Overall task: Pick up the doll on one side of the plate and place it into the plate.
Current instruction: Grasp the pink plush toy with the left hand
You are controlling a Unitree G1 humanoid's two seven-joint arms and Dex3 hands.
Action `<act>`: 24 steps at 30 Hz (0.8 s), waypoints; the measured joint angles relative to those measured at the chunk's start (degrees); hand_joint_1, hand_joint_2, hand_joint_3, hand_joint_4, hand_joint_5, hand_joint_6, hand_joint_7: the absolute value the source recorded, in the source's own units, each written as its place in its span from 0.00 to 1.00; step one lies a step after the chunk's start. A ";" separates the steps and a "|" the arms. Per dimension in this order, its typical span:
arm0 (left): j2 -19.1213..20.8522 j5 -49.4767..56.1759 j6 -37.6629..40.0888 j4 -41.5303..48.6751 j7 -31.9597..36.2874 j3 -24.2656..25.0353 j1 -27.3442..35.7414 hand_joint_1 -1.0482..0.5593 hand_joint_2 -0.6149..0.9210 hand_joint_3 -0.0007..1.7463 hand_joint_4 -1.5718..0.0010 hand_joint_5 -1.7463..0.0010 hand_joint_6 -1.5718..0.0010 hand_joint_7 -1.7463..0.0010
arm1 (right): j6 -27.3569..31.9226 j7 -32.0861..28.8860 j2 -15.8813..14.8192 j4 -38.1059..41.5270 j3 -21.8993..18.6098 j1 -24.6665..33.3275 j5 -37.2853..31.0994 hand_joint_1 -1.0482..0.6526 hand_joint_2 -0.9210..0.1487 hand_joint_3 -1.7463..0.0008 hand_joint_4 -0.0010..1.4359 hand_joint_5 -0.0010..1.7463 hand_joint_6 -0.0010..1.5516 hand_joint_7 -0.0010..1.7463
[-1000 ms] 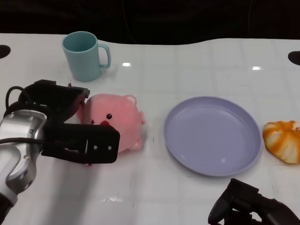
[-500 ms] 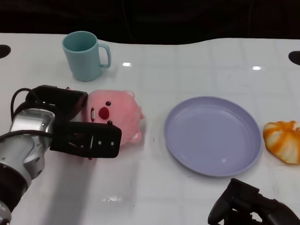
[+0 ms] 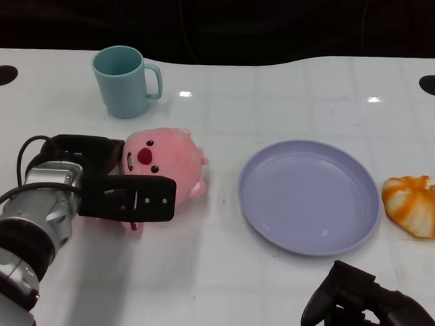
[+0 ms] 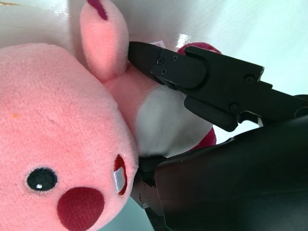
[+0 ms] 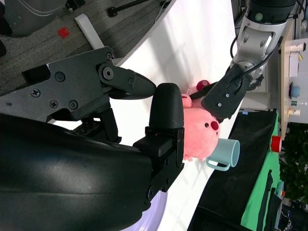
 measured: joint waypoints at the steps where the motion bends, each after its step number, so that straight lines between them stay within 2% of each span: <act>1: -0.09 -0.61 -0.82 0.78 1.12 0.35 0.00 0.50 1.00 0.07 0.58 0.71 0.60 0.97 | 0.05 0.00 0.00 -0.09 0.00 0.05 0.02 0.50 0.06 0.62 0.46 1.00 0.28 0.97; 2: -0.17 -1.01 -1.63 1.56 2.32 0.59 -0.03 0.51 1.00 0.09 0.57 0.54 0.50 0.96 | 0.09 0.00 0.00 -0.20 0.00 0.08 0.03 0.50 0.06 0.62 0.46 1.00 0.28 0.97; 3: -0.25 -1.47 -2.22 2.24 3.33 0.71 -0.06 0.51 1.00 0.10 0.56 0.49 0.46 0.96 | 0.10 0.00 0.00 -0.31 0.00 0.10 0.04 0.50 0.06 0.62 0.46 1.00 0.28 0.97; 5: -0.37 -2.13 -3.53 3.36 5.21 0.88 -0.11 0.45 0.99 0.03 0.53 0.37 0.29 0.94 | 0.11 0.00 0.00 -0.43 0.00 0.10 0.05 0.49 0.07 0.62 0.45 1.00 0.28 0.97; 7: -0.37 -2.67 -4.74 4.09 6.57 1.00 -0.13 0.44 0.98 0.01 0.52 0.32 0.22 0.93 | 0.16 -0.01 0.00 -0.48 0.00 0.10 0.04 0.49 0.06 0.62 0.45 1.00 0.28 0.97; 8: -0.36 -2.75 -5.16 4.30 7.16 0.97 -0.14 0.47 0.99 0.03 0.52 0.23 0.21 0.86 | 0.24 -0.02 0.00 -0.57 0.00 0.08 0.04 0.49 0.06 0.62 0.45 1.00 0.28 0.97; 9: -0.31 -2.76 -5.70 4.50 7.92 0.84 -0.13 0.49 1.00 0.06 0.54 0.14 0.30 0.63 | 0.37 -0.02 0.00 -0.66 0.00 0.06 0.05 0.49 0.06 0.62 0.45 1.00 0.28 0.97; 11: -0.12 -2.58 -6.97 4.87 9.95 0.35 -0.01 0.48 1.00 0.17 0.53 0.03 0.52 0.26 | 0.75 -0.04 0.00 -0.72 0.04 0.01 0.02 0.50 0.07 0.62 0.45 1.00 0.28 0.97; 12: -0.01 -2.53 -7.70 5.00 10.97 0.14 0.14 0.48 1.00 0.20 0.51 0.02 0.58 0.13 | 0.86 -0.05 0.00 -0.72 0.10 -0.01 -0.01 0.50 0.07 0.62 0.45 1.00 0.28 0.97; 13: 0.10 -2.52 -8.32 5.09 11.91 -0.11 0.32 0.48 1.00 0.22 0.49 0.01 0.62 0.05 | 0.93 -0.05 0.00 -0.72 0.17 -0.03 -0.01 0.49 0.07 0.62 0.45 1.00 0.28 0.97; 17: 0.59 -3.03 -10.86 5.07 14.93 -0.06 1.20 0.50 1.00 0.20 0.50 0.00 0.64 0.00 | 0.99 -0.09 0.16 -0.69 0.40 -0.09 0.00 0.49 0.07 0.62 0.46 1.00 0.28 0.97; 24: 0.78 -5.02 -13.84 4.81 19.60 1.78 2.81 0.53 0.96 0.17 0.47 0.00 0.59 0.00 | 1.00 -0.21 0.99 -0.29 0.36 -0.24 0.39 0.49 0.06 0.62 0.46 1.00 0.28 0.97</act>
